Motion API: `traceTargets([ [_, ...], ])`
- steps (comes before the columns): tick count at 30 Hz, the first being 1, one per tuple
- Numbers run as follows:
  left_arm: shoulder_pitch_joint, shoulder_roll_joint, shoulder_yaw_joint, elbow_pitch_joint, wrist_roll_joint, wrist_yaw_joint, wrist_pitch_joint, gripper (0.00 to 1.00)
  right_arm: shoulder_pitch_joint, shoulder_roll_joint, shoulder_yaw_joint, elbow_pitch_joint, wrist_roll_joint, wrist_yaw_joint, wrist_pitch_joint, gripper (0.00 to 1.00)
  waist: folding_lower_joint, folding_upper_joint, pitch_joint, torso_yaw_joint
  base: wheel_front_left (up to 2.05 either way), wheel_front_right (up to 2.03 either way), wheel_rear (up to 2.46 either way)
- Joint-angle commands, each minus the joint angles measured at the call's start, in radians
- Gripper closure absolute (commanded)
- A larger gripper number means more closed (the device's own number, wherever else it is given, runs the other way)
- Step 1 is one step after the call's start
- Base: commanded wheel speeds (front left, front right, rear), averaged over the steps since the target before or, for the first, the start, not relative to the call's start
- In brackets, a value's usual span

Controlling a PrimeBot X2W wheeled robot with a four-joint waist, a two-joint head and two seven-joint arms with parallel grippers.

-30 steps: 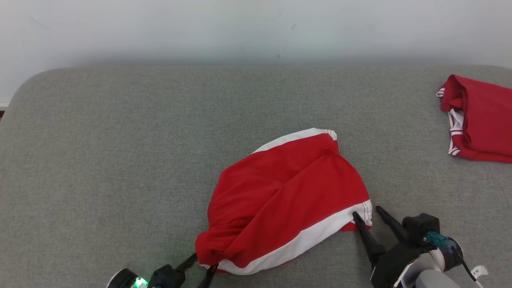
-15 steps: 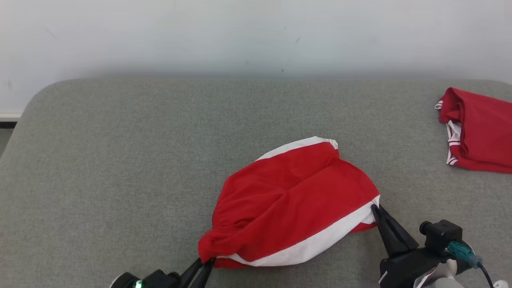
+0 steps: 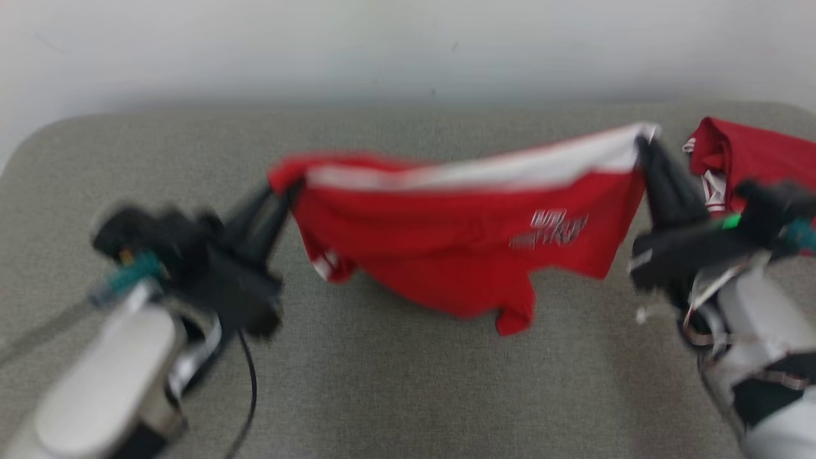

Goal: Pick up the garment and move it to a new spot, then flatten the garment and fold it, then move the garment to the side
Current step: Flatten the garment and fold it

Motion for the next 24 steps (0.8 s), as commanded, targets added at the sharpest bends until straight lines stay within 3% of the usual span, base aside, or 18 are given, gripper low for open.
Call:
traceTargets([
  [1, -0.068, 0.003, 0.012, 0.004, -0.034, 0.003, 0.011, 1.0, -0.057, 0.004, -0.009, 0.012, 0.006, 0.0, 0.004, 1.0, -0.0001, -0.0001, 0.085, -0.015, 0.0, 0.0, 0.0],
  [11, -0.723, 0.064, -0.026, 0.155, -0.166, 0.003, 0.119, 1.0, -0.687, 0.027, -0.026, 0.145, 0.011, 0.0, 0.114, 1.0, -0.0001, -0.0001, 0.369, -0.053, 0.0, 0.0, 0.0],
  [18, -1.058, 0.028, -0.08, 0.321, -0.248, 0.003, 0.126, 1.0, -1.034, 0.035, -0.03, 0.291, -0.007, 0.0, 0.148, 1.0, -0.0001, -0.0001, 0.472, -0.066, 0.0, 0.0, 0.0],
  [24, -1.225, 0.005, -0.162, 0.451, -0.299, 0.003, 0.104, 1.0, -1.207, 0.052, -0.012, 0.429, -0.035, 0.0, 0.122, 1.0, -0.0001, -0.0001, 0.518, -0.085, 0.0, 0.0, 0.0],
])
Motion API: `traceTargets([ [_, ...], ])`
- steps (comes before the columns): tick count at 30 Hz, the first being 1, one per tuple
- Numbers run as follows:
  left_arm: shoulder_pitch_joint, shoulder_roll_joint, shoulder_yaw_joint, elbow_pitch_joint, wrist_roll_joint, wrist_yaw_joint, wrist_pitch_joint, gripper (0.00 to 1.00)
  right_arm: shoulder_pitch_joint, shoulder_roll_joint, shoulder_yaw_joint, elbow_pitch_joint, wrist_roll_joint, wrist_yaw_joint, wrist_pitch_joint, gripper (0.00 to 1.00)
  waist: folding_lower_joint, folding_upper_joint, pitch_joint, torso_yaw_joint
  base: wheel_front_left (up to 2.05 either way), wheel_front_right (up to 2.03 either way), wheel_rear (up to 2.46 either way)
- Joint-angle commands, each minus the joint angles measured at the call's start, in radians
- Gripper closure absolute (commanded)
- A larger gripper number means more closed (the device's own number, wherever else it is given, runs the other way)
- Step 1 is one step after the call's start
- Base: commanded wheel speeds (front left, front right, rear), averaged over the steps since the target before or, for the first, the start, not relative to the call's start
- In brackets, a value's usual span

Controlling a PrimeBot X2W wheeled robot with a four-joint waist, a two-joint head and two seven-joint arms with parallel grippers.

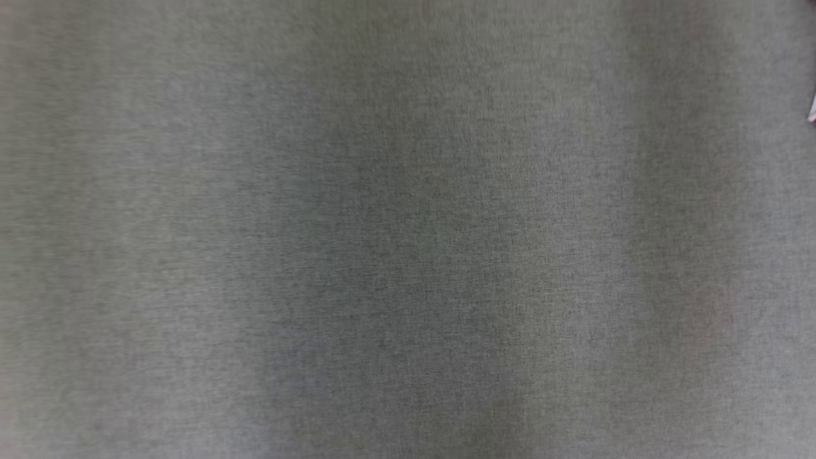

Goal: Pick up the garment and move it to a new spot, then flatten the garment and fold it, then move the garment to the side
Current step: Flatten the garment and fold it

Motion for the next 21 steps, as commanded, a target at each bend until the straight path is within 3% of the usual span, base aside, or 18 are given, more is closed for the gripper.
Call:
traceTargets([
  [1, -0.025, -0.006, -0.011, 0.022, -0.021, 0.003, -0.015, 1.0, -0.023, 0.011, 0.007, 0.022, -0.009, 0.0, -0.013, 1.0, -0.0004, -0.0003, 0.067, -0.031, 0.0, 0.0, 0.0],
  [12, -0.108, -0.003, -0.187, 0.114, -0.126, 0.003, -0.077, 1.0, -0.07, 0.022, 0.067, 0.126, 0.015, 0.0, -0.084, 1.0, -0.0004, -0.0003, 0.122, -0.055, 0.0, 0.0, 0.0],
  [21, 0.021, 0.024, -0.299, 0.07, -0.218, 0.003, -0.17, 1.0, 0.085, 0.023, 0.139, 0.093, 0.079, 0.0, -0.136, 1.0, -0.0004, -0.0003, 0.058, -0.062, 0.0, 0.0, 0.0],
])
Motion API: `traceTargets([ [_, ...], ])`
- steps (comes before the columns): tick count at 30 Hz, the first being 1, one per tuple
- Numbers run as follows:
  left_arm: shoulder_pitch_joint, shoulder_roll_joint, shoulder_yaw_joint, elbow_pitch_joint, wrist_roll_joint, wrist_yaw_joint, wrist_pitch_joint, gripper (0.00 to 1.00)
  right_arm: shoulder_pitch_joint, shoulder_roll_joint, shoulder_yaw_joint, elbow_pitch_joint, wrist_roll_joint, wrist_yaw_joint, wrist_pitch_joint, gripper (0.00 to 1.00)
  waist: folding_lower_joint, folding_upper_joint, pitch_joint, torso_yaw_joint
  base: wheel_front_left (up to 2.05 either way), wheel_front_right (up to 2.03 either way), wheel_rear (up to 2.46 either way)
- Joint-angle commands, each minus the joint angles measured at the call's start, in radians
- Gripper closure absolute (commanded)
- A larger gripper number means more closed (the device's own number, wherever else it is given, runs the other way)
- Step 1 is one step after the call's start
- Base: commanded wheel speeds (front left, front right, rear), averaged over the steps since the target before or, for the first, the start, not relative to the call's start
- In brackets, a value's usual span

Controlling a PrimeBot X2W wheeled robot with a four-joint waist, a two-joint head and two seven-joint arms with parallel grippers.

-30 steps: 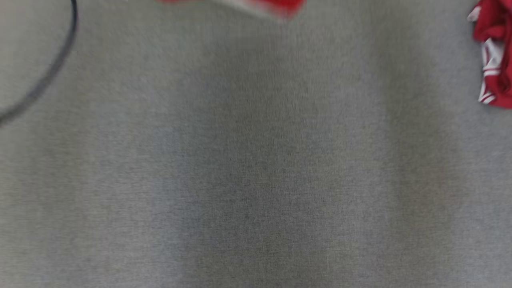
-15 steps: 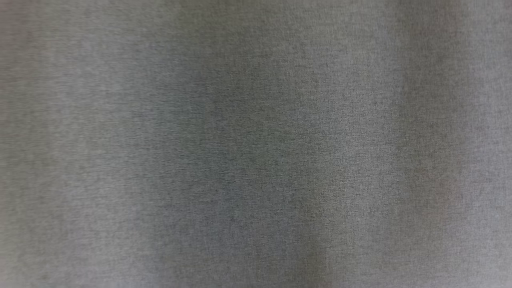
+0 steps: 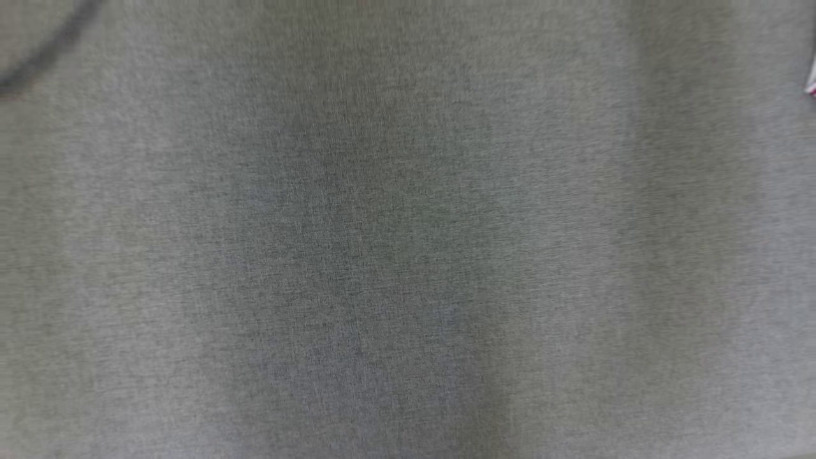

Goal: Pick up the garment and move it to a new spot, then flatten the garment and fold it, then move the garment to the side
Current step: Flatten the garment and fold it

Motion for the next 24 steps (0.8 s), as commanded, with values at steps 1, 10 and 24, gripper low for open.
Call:
traceTargets([
  [1, 0.044, 0.017, -0.015, -0.017, -0.006, 0.003, -0.016, 1.0, 0.05, -0.008, 0.015, -0.024, 0.008, 0.0, -0.012, 1.0, 0.0, -0.0002, -0.05, -0.008, 0.0, 0.0, 0.0],
  [10, 0.382, 0.055, -0.028, -0.13, -0.048, 0.011, -0.056, 1.0, 0.438, -0.066, 0.081, -0.208, 0.08, 0.0, -0.025, 1.0, 0.0, -0.0002, -0.207, -0.019, 0.0, 0.0, 0.0],
  [24, 0.918, 0.08, 0.015, -0.405, 0.013, 0.105, -0.057, 1.0, 1.038, -0.134, 0.052, -0.495, 0.115, 0.0, -0.026, 1.0, 0.0, -0.0002, -0.379, -0.015, 0.0, 0.0, 0.0],
])
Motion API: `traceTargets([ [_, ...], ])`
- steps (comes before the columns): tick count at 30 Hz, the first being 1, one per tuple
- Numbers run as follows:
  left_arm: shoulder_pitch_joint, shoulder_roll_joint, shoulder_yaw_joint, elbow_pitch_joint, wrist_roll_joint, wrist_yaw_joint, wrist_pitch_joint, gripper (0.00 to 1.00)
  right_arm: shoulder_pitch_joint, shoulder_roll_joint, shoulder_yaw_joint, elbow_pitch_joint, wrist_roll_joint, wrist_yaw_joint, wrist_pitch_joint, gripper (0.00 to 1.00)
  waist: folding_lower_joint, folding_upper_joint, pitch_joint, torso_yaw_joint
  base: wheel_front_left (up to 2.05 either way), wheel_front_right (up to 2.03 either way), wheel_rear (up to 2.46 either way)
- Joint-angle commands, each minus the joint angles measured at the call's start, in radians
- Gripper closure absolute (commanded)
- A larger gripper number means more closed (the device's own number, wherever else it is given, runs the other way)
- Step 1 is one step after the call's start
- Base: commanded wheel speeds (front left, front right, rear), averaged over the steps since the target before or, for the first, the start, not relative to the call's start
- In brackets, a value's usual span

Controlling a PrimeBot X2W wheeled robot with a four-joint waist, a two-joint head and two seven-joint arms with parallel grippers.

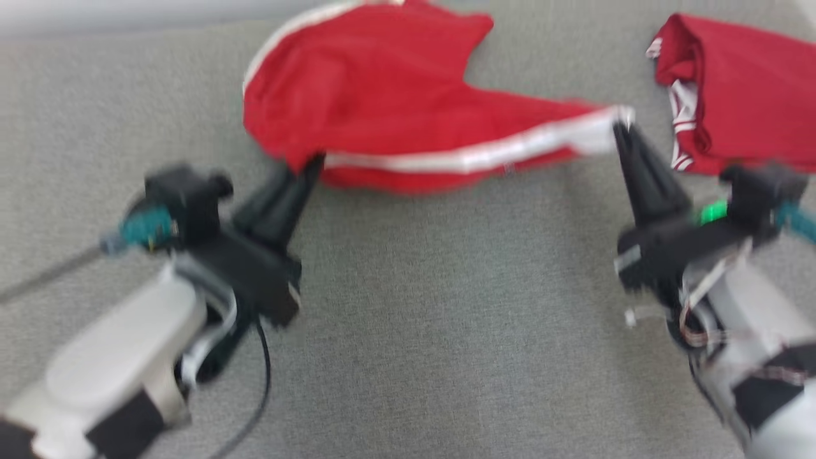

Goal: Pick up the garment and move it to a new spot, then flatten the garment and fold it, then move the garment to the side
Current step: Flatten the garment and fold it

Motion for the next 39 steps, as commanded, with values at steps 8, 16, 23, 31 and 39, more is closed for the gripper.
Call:
traceTargets([
  [8, 0.273, -0.002, 0.011, -0.101, 0.047, 0.027, -0.003, 1.0, 0.286, -0.021, -0.08, -0.091, -0.008, 0.0, 0.028, 1.0, 0.0004, 0.0002, -0.11, 0.016, 0.0, 0.0, 0.0],
  [16, 0.492, -0.005, -0.014, -0.125, 0.102, 0.05, -0.003, 1.0, 0.569, -0.013, -0.183, -0.208, -0.053, 0.0, 0.099, 1.0, 0.0004, 0.0002, -0.18, 0.035, 0.0, 0.0, 0.0],
  [23, 0.602, 0.014, -0.001, -0.128, 0.13, 0.047, -0.003, 1.0, 0.791, 0.035, -0.276, -0.333, -0.086, 0.0, 0.19, 1.0, 0.0004, 0.0002, -0.227, 0.063, 0.0, 0.0, 0.0],
  [31, 0.644, 0.014, -0.002, -0.129, 0.162, 0.03, -0.003, 1.0, 0.946, 0.102, -0.415, -0.466, -0.131, 0.0, 0.266, 1.0, 0.0004, 0.0002, -0.235, 0.099, 0.0, 0.0, 0.0],
  [39, 0.607, -0.049, 0.015, -0.147, 0.2, 0.014, -0.003, 1.0, 0.855, 0.104, -0.505, -0.515, -0.13, 0.0, 0.324, 1.0, 0.0004, 0.0002, -0.226, 0.15, 0.0, 0.0, 0.0],
])
